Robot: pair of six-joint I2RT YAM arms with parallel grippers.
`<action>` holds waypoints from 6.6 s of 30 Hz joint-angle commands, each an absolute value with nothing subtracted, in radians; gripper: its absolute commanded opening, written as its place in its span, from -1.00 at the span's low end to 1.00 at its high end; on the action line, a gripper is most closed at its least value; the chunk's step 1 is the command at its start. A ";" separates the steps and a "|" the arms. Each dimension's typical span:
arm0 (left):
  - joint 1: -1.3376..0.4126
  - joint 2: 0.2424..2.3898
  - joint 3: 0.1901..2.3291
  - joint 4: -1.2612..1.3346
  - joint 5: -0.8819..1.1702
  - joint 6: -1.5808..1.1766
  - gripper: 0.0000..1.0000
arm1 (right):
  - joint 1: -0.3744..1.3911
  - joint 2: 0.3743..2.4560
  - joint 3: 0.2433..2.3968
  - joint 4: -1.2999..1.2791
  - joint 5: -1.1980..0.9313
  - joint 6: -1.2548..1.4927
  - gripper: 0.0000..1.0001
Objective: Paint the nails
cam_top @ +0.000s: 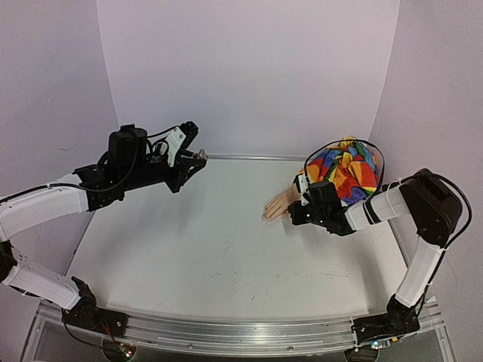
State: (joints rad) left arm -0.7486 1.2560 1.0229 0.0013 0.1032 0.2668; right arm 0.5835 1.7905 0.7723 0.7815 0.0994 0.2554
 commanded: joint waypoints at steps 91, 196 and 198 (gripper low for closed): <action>-0.742 1.222 1.026 0.056 0.099 0.291 -1.00 | 0.588 1.834 0.829 0.811 0.088 0.250 -1.00; -0.742 1.200 1.028 0.054 0.100 0.299 -1.00 | 0.592 1.760 0.755 0.840 0.080 0.295 -1.00; -0.742 1.202 1.028 0.054 0.101 0.298 -1.00 | 0.591 1.761 0.761 0.839 0.091 0.292 -1.00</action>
